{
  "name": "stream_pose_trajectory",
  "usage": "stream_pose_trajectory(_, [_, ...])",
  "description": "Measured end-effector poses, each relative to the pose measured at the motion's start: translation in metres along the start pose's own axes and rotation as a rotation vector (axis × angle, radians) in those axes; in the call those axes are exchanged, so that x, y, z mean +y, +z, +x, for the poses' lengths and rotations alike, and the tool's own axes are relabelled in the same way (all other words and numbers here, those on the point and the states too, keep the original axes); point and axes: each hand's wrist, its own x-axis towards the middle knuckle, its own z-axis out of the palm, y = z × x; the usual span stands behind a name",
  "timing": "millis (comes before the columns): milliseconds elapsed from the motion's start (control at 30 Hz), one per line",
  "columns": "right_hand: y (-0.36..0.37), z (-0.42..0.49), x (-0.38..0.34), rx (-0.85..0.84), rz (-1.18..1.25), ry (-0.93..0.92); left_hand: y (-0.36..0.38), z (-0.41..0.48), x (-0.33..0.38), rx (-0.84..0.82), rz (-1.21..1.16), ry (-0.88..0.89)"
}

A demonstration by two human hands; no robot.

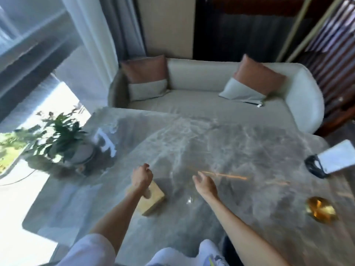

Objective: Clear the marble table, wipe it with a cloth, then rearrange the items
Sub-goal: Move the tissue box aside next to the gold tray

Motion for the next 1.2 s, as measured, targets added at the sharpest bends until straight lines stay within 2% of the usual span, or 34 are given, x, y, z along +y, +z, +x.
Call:
stream_pose_trajectory(133, [0.075,-0.024,-0.042,-0.177,0.125,0.073,-0.017,0.005,-0.06,-0.151,-0.06,-0.041])
stream_pose_trajectory(300, [0.126,-0.048,-0.068,-0.42,0.517,0.382,-0.011,0.01,-0.091,-0.333,-0.161,-0.045])
stream_pose_trajectory(433, [0.146,-0.055,-0.076,-0.398,0.731,0.413,-0.008,0.009,-0.093,-0.304,-0.234,-0.069])
stream_pose_trajectory(567, [0.143,-0.055,-0.071,-0.362,0.715,0.351,-0.009,-0.002,-0.083,-0.227,-0.18,-0.08])
stream_pose_trajectory(700, [0.113,-0.056,-0.05,-0.282,0.635,0.29,-0.001,-0.024,-0.053,-0.21,-0.07,-0.008])
stream_pose_trajectory(867, [0.041,-0.057,0.018,-0.167,0.608,0.274,0.054,-0.068,0.019,-0.32,0.043,0.075])
stream_pose_trajectory(1200, [-0.163,-0.1,0.261,0.197,0.557,0.402,0.271,-0.23,0.23,-0.545,0.274,0.313])
